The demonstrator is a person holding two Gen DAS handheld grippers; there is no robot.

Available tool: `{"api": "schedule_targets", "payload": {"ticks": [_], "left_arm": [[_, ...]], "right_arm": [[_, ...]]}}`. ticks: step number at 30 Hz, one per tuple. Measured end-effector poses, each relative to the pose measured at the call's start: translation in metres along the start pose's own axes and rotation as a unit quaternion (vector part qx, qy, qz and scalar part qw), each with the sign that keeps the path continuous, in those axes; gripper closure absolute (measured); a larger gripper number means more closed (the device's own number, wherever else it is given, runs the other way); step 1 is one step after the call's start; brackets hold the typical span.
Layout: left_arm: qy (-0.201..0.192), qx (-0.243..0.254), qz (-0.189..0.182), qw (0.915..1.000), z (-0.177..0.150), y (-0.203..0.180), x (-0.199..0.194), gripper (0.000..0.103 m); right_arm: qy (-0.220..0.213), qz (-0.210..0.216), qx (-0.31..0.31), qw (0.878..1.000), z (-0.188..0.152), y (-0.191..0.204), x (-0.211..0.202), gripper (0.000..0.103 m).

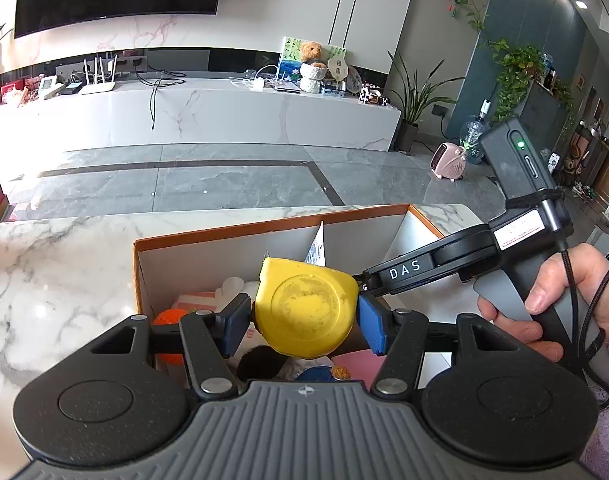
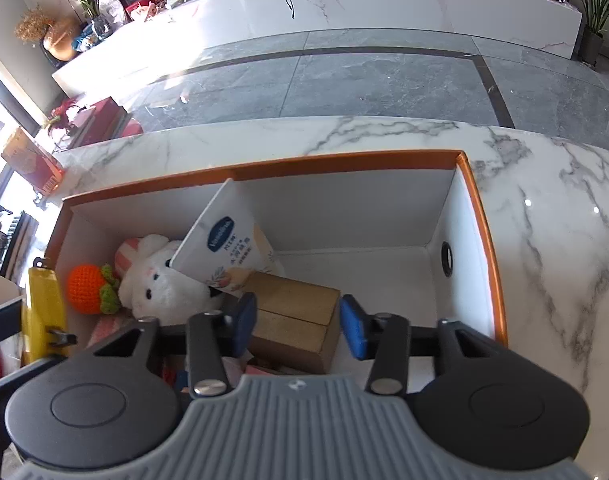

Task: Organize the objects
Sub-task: 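Lower the tan box into the box and open the right gripper, then lower the yellow tape measure into the box and open the left gripper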

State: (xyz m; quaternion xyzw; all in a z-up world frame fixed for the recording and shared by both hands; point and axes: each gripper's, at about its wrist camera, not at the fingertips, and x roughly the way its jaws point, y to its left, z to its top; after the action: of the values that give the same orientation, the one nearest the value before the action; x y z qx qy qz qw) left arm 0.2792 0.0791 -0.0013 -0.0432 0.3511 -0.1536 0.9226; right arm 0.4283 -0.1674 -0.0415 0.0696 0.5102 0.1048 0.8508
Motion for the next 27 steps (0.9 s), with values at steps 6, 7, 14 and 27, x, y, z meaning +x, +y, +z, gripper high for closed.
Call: {"api": "schedule_targets", "payload": {"ticks": [6, 7, 14, 27], "left_arm": [[0.002, -0.005, -0.001, 1.0, -0.002, 0.003, 0.0, 0.036], [0.003, -0.004, -0.001, 1.0, -0.002, 0.003, 0.0, 0.036], [0.01, -0.004, -0.007, 0.9999, -0.003, 0.003, 0.002, 0.036], [0.02, 0.012, -0.022, 0.9995, -0.002, -0.008, 0.0, 0.036]], "right_arm": [[0.031, -0.014, -0.037, 0.999, -0.009, 0.021, 0.019, 0.033], [0.029, -0.03, -0.049, 0.998, -0.011, 0.024, 0.022, 0.038], [0.027, -0.065, -0.1, 0.992, -0.011, 0.025, 0.029, 0.038], [0.028, -0.029, -0.106, 0.993, -0.015, 0.022, 0.0, 0.037]]}}
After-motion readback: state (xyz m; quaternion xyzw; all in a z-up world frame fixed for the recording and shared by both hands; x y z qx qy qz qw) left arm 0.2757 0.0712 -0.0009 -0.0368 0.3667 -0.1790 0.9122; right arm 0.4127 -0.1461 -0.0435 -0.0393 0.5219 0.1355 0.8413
